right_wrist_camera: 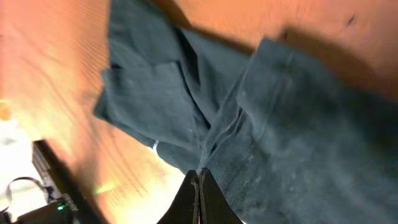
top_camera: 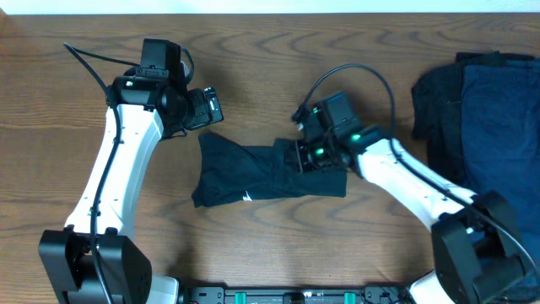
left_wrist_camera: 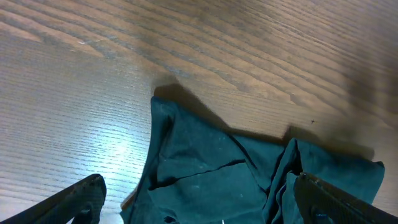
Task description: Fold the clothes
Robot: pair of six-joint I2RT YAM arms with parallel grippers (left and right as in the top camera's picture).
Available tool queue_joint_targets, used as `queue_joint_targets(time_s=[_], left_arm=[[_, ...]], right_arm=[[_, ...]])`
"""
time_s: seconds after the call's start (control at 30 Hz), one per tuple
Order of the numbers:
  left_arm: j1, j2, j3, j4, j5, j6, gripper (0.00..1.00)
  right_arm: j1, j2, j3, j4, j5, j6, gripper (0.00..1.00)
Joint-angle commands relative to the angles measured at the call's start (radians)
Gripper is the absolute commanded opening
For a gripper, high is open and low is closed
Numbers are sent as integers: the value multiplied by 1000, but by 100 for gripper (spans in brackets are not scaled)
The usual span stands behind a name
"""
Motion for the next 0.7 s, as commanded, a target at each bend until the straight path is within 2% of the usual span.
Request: queue_joint_targets(time_s=[0.0, 0.33, 0.5, 0.67], left_arm=[[0, -5, 12, 0, 6, 3, 98], [1, -5, 12, 0, 6, 3, 98], [0, -5, 12, 0, 6, 3, 98], [0, -5, 12, 0, 6, 3, 98]], right_arm=[[48, 45, -26, -2, 64, 66, 1], [123, 165, -30, 16, 132, 126, 2], [69, 125, -5, 62, -12, 95, 1], [-18, 29, 29, 70, -35, 71, 1]])
